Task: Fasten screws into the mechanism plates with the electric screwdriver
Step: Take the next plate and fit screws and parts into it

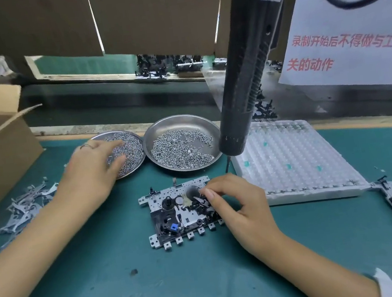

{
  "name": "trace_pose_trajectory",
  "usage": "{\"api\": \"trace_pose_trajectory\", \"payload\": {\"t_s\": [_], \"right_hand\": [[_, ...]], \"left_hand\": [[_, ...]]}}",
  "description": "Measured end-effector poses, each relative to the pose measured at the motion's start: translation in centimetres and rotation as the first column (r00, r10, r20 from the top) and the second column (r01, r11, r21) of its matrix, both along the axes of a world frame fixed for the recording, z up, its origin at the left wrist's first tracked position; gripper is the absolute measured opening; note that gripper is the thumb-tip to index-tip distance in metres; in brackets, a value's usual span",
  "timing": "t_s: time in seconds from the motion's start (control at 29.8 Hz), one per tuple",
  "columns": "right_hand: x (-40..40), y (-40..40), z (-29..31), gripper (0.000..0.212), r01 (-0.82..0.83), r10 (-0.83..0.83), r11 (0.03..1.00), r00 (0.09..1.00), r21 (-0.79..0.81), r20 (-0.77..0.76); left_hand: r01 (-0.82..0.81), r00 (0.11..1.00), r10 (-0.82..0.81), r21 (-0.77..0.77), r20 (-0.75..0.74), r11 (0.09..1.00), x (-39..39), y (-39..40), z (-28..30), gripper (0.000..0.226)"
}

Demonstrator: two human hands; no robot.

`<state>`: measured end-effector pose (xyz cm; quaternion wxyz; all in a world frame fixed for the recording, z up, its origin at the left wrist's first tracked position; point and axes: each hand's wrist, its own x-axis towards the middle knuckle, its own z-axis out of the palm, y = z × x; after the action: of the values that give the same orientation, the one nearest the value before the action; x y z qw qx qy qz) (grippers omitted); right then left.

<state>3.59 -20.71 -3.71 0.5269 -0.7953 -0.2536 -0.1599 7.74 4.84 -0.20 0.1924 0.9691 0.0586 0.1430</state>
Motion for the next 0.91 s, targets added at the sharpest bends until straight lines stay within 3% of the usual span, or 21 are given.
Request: {"api": "trace_pose_trajectory", "payload": {"t_s": [0.03, 0.1, 0.27, 0.47, 0.57, 0.64, 0.7, 0.77, 0.84, 0.91], "right_hand": [[0.0, 0.0, 0.0, 0.016, -0.004, 0.004, 1.0, 1.0, 0.0, -0.001], [0.1, 0.0, 0.0, 0.015, -0.005, 0.005, 1.0, 1.0, 0.003, -0.014], [0.2, -0.1, 0.1, 0.015, -0.021, 0.021, 1.0, 0.999, -0.018, -0.024], [0.2, -0.1, -0.1, 0.013, -0.022, 0.024, 0.998, 0.999, -0.054, 0.048], [1.6, 0.6, 1.4, 0.018, -0.018, 0.05, 0.983, 0.984, -0.183, 0.171], [3.6, 1.4, 3.0, 0.023, 0.009, 0.035, 0.966, 0.985, -0.26, 0.167], [5.8, 2.4, 4.5, 0.034, 0.04, -0.023, 0.916, 0.999, -0.4, 0.048], [7.8, 3.2, 4.8, 0.046, 0.049, -0.138, 0.755, 0.987, -0.654, -0.084], [9.0, 3.8, 4.8, 0.045, 0.031, -0.237, 0.585, 0.962, -0.81, -0.135], [9.5, 4.3, 4.8, 0.031, 0.052, -0.272, 0.588, 0.953, -0.807, -0.137]], "left_hand": [[-0.018, 0.995, 0.02, 0.014, -0.101, 1.0, 0.7, 0.1, -0.1, 0.031], [-0.055, 0.99, 0.053, -0.011, -0.132, 0.998, 1.1, -0.2, -0.2, 0.016], [-0.102, 0.979, 0.094, 0.035, 0.18, 0.994, -0.3, -0.8, -1.0, 0.01], [0.046, 0.946, -0.007, -0.114, 0.323, 0.992, -1.0, -1.4, -1.4, 0.011], [0.062, 0.916, 0.026, -0.206, 0.4, 0.977, -1.7, -2.1, -1.5, 0.012], [0.07, 0.897, 0.059, -0.273, 0.437, 0.96, -1.9, -2.5, -1.7, 0.014], [0.078, 0.888, 0.082, -0.326, 0.452, 0.942, -2.2, -3.0, -1.7, 0.014], [0.095, 0.886, 0.09, -0.368, 0.454, 0.925, -2.5, -3.4, -1.8, 0.014], [0.109, 0.891, 0.089, -0.399, 0.446, 0.911, -2.6, -3.4, -2.0, 0.013], [0.116, 0.893, 0.101, -0.442, 0.438, 0.889, -2.6, -3.1, -2.0, 0.012]]}}
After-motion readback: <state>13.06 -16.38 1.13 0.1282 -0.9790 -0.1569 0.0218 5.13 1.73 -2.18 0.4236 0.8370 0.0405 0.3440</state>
